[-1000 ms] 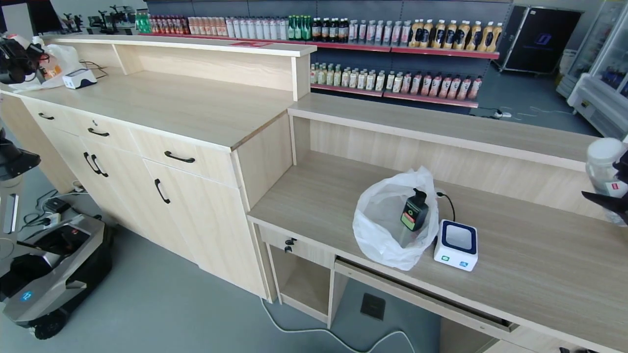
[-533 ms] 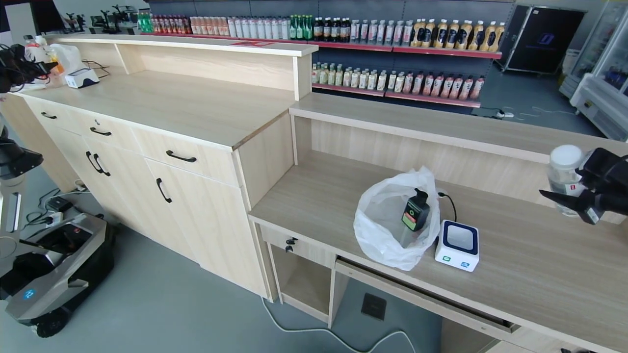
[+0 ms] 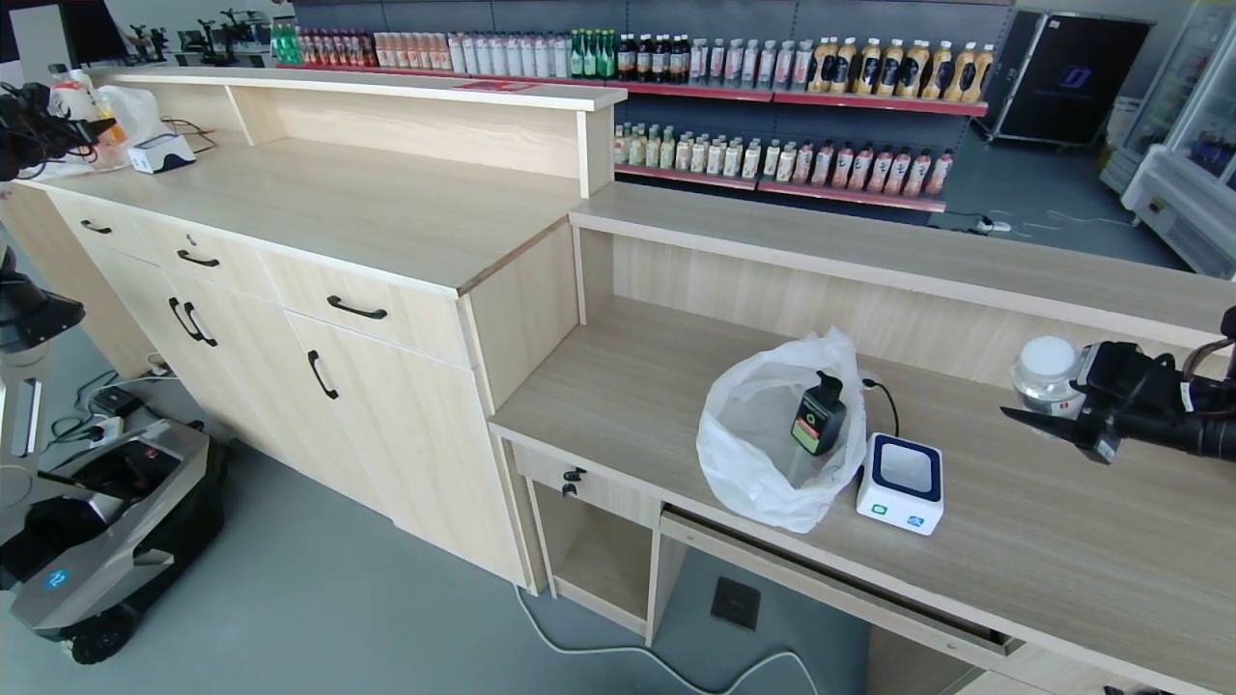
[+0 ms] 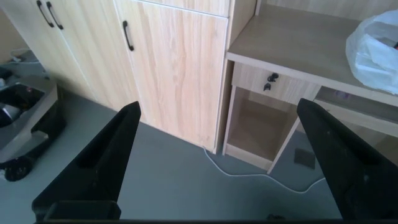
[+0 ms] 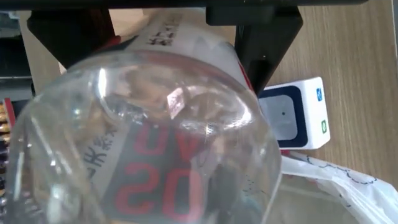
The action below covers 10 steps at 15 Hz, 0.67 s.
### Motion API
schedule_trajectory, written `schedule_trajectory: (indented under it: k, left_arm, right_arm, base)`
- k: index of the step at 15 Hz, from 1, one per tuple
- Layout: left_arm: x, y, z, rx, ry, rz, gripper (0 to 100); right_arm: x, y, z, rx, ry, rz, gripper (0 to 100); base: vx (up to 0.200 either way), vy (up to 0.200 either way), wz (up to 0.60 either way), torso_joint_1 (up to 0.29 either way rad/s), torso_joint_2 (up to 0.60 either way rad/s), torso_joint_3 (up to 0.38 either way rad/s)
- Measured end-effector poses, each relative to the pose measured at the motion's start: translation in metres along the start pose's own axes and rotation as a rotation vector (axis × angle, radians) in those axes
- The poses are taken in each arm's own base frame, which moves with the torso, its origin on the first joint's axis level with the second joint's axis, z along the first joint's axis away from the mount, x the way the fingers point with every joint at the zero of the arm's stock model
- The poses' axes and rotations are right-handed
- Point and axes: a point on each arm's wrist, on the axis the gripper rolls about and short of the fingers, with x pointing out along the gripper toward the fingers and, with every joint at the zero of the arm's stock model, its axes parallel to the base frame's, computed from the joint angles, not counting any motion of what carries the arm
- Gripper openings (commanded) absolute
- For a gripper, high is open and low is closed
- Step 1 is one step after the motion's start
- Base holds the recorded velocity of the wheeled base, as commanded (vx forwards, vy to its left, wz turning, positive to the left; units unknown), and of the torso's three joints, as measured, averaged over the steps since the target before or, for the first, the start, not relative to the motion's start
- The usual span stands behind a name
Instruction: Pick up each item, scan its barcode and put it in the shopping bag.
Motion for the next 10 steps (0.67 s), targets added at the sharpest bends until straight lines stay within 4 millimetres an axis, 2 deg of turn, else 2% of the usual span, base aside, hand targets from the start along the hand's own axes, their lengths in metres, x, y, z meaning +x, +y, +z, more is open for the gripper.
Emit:
schedule_trajectory:
  k: [10]
  left_arm:
    - [0.000,0.000,0.000,0.000,0.000,0.000,100]
  right_arm:
    - [0.029,0.015,-0.019,-0.080,-0.070,0.076,0]
  base:
    - [0.000,0.000,0.00,0.000,0.00,0.000]
